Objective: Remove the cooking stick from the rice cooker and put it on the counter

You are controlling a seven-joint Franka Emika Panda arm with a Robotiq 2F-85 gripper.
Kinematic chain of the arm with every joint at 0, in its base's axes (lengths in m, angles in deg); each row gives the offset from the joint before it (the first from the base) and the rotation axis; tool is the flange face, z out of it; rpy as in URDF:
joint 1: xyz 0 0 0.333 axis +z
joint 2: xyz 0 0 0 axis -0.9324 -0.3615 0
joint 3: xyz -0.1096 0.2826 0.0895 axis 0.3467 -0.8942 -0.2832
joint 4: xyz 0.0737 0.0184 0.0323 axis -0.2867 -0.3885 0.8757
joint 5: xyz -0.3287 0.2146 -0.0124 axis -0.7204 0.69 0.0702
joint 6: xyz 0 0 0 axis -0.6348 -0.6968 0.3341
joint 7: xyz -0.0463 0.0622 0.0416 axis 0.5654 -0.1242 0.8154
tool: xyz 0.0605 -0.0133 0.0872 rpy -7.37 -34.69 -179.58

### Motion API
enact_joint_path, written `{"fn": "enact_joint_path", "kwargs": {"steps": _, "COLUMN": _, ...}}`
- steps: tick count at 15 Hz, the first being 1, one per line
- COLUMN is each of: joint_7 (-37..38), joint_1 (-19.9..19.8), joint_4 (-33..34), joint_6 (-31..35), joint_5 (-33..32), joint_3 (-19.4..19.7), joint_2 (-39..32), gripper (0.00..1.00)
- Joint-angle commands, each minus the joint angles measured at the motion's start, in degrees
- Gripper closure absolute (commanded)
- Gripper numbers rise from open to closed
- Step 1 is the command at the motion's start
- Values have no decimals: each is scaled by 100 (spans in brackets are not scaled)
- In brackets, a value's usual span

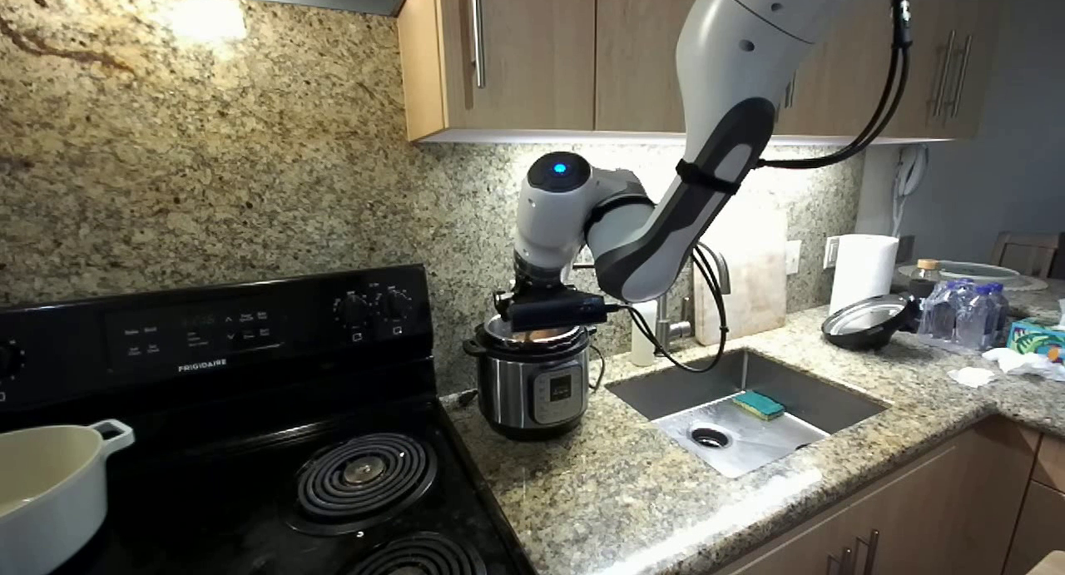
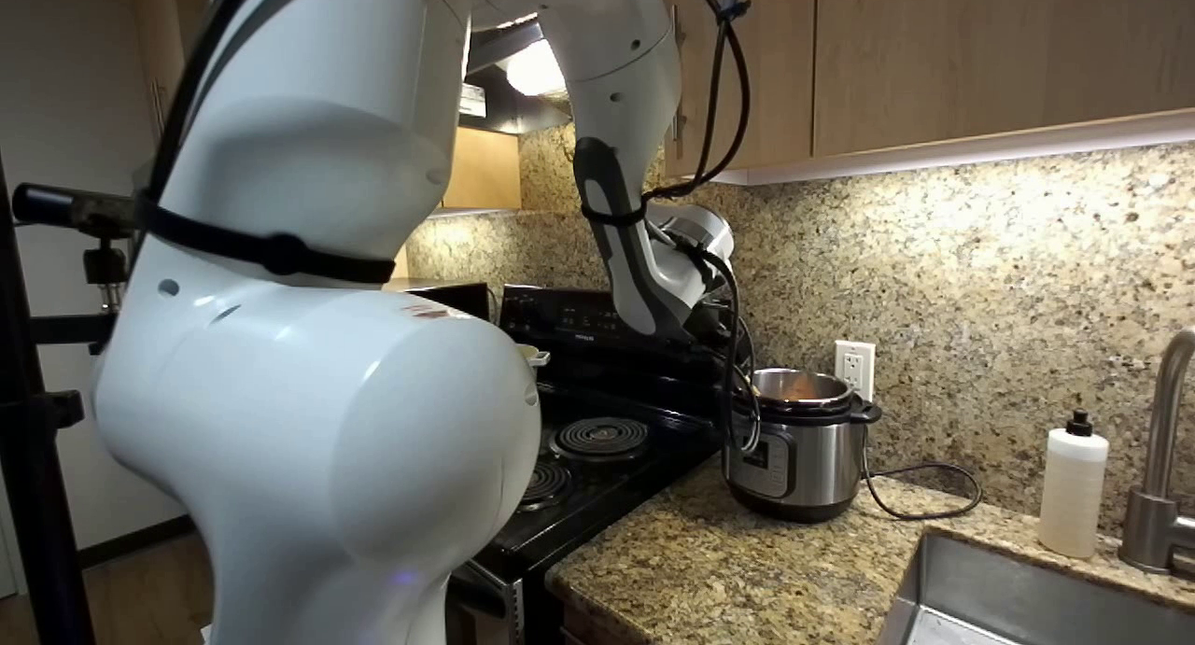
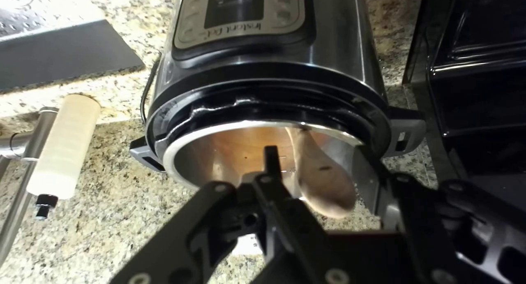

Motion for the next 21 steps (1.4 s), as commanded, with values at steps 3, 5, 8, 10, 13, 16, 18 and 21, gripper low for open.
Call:
{"fn": "enact_joint_path", "kwargs": {"steps": 3, "joint_7": -259, "joint_1": 1, "joint_4": 20, "joint_6": -169, "joint_5": 193, "joint_3": -65, "joint_2": 27, "gripper": 92}}
{"fn": "enact_joint_path", "kwargs": {"steps": 5, "joint_7": -259, "joint_1": 1, "joint_4": 18, "joint_6": -199, "joint_5": 201, "joint_3": -78, "joint_2": 41, "gripper": 93}}
{"fn": "enact_joint_path", "kwargs": {"steps": 8, "joint_7": -263, "joint_1": -8, "joint_4": -9, "joint_6": -200, "joint_5": 215, "joint_3": -93, "joint_2": 71, "gripper": 93}}
{"fn": "enact_joint_path", "kwargs": {"steps": 10, "joint_7": -166, "joint_1": 7, "joint_4": -15, "joint_6": -197, "joint_5": 137, "joint_3": -77, "joint_2": 113, "gripper": 93}}
{"fn": "enact_joint_path", "kwargs": {"steps": 13, "joint_7": -162, "joint_1": 42, "joint_4": -68, "joint_6": -316, "joint_5": 112, "joint_3": -83, "joint_2": 220, "gripper": 93}}
{"fn": "enact_joint_path", "kwargs": {"steps": 16, "joint_7": -214, "joint_1": 55, "joint_4": -181, "joint_6": -334, "joint_5": 101, "joint_3": -131, "joint_2": 365, "gripper": 93}}
{"fn": "enact_joint_path", "kwargs": {"steps": 18, "joint_7": -216, "joint_1": 52, "joint_4": -271, "joint_6": -309, "joint_5": 76, "joint_3": -159, "joint_2": 507, "gripper": 93}}
{"fn": "enact_joint_path", "kwargs": {"steps": 21, "joint_7": -193, "joint_1": 57, "joint_4": -427, "joint_6": -310, "joint_5": 52, "joint_3": -197, "joint_2": 708, "gripper": 93}}
